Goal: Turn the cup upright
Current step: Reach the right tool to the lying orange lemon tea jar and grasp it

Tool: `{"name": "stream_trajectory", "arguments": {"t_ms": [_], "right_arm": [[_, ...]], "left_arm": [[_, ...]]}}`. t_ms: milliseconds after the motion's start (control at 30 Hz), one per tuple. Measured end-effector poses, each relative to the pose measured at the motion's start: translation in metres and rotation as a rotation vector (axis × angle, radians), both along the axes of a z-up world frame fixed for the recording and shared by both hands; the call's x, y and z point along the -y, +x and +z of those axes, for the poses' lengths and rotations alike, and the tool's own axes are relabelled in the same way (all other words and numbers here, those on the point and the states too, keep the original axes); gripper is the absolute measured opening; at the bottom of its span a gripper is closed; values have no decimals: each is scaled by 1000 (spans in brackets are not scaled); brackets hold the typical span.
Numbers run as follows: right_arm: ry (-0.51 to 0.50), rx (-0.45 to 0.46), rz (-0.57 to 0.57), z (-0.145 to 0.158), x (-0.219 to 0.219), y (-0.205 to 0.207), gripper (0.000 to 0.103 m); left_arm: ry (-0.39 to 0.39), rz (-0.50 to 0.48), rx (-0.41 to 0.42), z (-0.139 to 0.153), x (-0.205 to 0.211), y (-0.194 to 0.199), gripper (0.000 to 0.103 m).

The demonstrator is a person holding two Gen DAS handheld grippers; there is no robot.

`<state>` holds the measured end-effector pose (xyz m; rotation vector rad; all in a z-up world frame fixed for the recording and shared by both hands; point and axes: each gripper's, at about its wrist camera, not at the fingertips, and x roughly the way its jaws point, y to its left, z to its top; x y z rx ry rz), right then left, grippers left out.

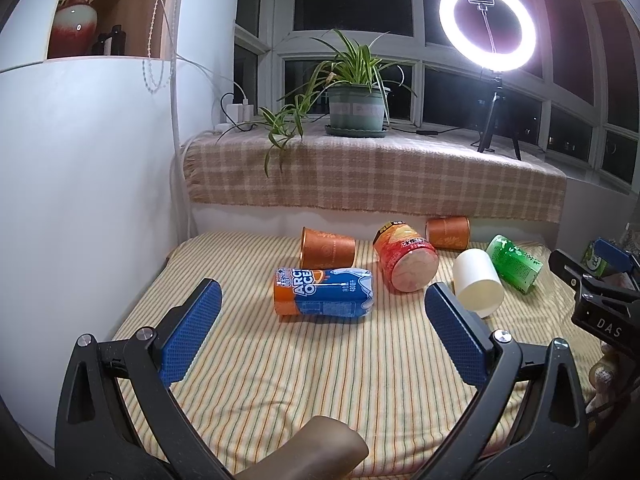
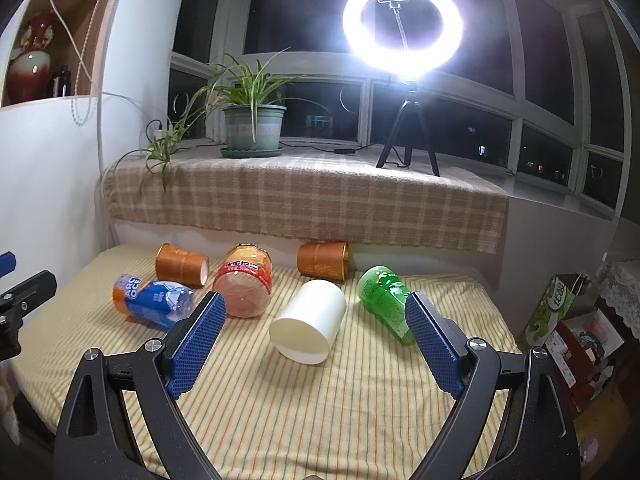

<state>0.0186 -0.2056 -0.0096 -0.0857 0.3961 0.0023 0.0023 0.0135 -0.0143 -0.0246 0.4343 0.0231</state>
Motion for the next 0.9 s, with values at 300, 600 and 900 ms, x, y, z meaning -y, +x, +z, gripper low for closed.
{"name": "stream_trajectory", "arguments": {"t_ms": [300,600,900], "right_arm": [[-14,-37,77,-2,-12,27,91],[79,-246,254,-14,-30,95,91],[215,-460,308,-30,-34,175,91]], "left_arm": [[-8,18,-27,-6,-11,-1,103],[-46,27,-83,-19,-33,-1,103],[-75,45,-141,-36,-51,-5,103]]}}
